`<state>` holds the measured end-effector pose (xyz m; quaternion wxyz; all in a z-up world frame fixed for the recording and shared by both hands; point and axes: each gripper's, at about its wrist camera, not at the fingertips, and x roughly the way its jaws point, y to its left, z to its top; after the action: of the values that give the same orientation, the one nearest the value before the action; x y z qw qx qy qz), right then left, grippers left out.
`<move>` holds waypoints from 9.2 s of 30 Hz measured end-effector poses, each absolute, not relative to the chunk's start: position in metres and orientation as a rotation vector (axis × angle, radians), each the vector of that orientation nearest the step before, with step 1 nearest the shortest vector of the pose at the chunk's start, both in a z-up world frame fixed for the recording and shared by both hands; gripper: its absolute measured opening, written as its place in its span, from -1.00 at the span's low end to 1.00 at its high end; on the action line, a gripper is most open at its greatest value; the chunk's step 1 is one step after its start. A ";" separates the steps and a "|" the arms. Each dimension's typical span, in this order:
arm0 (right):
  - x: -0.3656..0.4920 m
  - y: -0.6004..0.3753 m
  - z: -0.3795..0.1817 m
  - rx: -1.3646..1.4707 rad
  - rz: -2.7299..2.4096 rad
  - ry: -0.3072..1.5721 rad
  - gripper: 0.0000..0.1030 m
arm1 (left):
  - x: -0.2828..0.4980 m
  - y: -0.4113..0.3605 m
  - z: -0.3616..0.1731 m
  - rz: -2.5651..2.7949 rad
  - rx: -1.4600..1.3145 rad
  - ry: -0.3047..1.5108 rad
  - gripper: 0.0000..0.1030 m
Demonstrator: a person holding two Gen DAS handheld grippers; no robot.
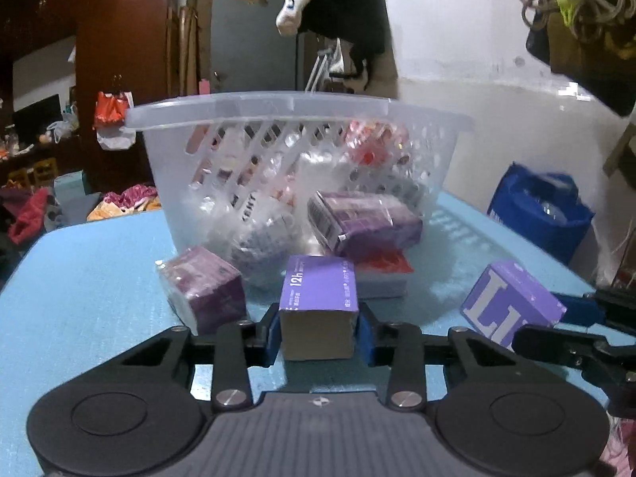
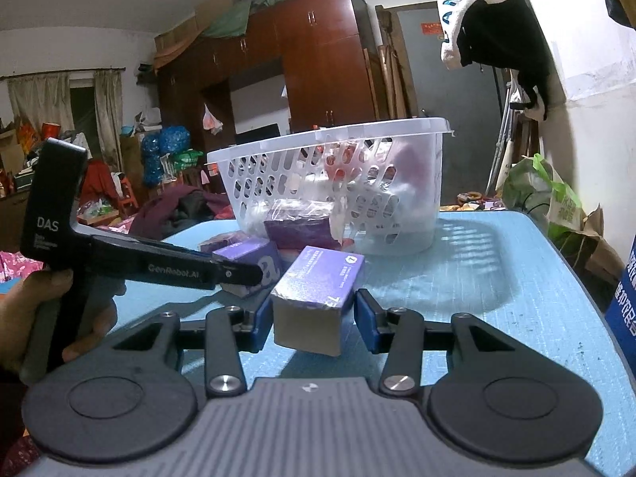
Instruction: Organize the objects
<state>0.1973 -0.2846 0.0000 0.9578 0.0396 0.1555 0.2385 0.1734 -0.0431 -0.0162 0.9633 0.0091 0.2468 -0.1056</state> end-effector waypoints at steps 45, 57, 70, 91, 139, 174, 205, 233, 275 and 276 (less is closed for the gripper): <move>0.257 -0.233 0.115 -0.052 0.430 0.029 1.00 | 0.199 -0.012 0.098 -0.205 -0.039 0.127 0.62; 0.264 -0.224 0.050 0.016 0.397 0.350 1.00 | 0.192 -0.005 0.021 -0.081 0.021 0.407 0.70; 0.270 -0.201 0.043 -0.055 0.407 0.419 0.35 | 0.200 0.001 -0.006 -0.054 -0.056 0.502 0.70; 0.204 -0.252 0.035 0.058 0.386 0.306 0.35 | 0.168 -0.015 0.001 0.051 -0.014 0.413 -0.06; 0.312 -0.164 0.029 -0.152 0.432 0.635 0.70 | 0.194 -0.009 0.018 -0.048 -0.024 0.351 0.76; 0.248 -0.254 0.025 0.026 0.396 0.389 0.67 | 0.164 -0.049 -0.007 -0.123 -0.106 0.349 0.24; 0.329 -0.215 0.163 -0.103 0.483 0.238 1.00 | 0.261 0.001 0.093 -0.051 -0.093 0.344 0.95; 0.279 -0.258 0.145 -0.074 0.365 0.342 1.00 | 0.182 -0.027 0.104 -0.080 0.023 0.313 0.95; 0.274 -0.264 0.141 -0.063 0.359 0.338 1.00 | 0.185 -0.027 0.088 -0.088 0.011 0.348 0.95; 0.274 -0.264 0.140 -0.065 0.359 0.337 1.00 | 0.186 -0.027 0.088 -0.088 0.011 0.349 0.95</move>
<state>0.2736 -0.2642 0.1400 0.9693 -0.0321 0.1669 0.1777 0.1856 -0.0275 0.0885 0.9839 0.0057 0.1735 -0.0437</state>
